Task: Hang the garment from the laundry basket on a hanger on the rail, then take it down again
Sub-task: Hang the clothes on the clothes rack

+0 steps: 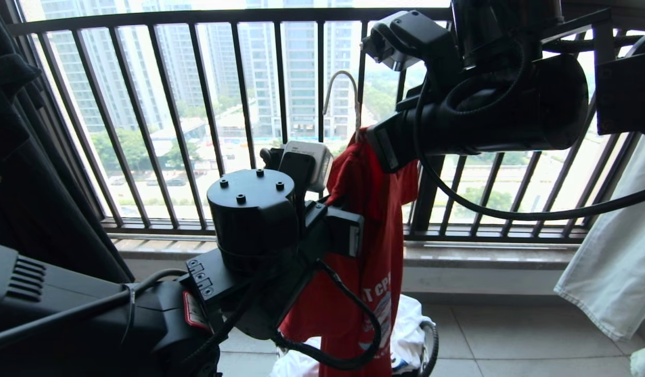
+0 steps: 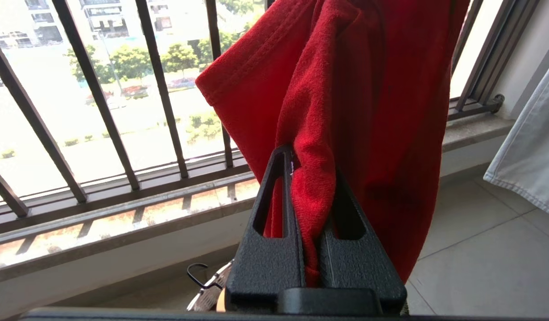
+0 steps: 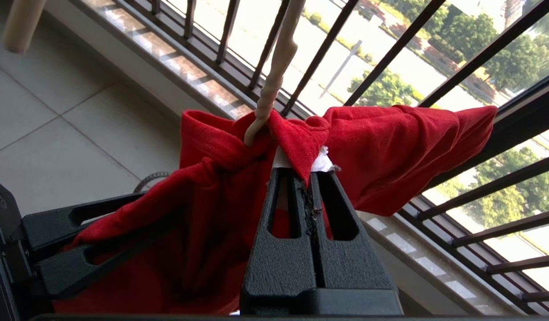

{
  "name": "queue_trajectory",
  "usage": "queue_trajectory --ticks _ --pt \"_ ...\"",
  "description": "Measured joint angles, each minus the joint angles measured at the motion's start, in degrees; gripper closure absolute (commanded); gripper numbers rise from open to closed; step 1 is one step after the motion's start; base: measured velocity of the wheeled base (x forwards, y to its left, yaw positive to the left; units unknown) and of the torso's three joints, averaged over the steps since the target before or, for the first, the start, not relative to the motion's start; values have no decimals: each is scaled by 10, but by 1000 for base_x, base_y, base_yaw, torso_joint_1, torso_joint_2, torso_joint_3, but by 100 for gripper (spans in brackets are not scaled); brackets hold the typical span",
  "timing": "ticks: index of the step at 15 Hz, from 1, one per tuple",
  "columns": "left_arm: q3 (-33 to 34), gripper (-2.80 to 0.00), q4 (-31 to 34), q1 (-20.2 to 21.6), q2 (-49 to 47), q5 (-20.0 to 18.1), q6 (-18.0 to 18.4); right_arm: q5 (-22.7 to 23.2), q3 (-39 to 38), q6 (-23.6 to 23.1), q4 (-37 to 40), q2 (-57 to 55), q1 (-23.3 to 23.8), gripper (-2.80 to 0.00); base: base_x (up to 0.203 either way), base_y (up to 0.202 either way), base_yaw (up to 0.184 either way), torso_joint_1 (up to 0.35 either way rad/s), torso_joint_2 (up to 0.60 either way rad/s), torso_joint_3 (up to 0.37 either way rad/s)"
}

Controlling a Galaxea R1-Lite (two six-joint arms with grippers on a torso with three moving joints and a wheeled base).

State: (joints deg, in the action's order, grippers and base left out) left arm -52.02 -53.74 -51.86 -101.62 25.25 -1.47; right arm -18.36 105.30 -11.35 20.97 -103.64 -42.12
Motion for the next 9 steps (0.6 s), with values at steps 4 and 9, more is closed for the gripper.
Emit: queue_trajectory --ticks 4,9 --pt "-5 0 0 7 0 0 0 -1 -13 0 -1 3 -1 0 0 0 0 0 0 0" --pt "-5 0 -9 9 3 3 0 -2 -15 1 -4 -3 0 0 0 0 0 0 0 0"
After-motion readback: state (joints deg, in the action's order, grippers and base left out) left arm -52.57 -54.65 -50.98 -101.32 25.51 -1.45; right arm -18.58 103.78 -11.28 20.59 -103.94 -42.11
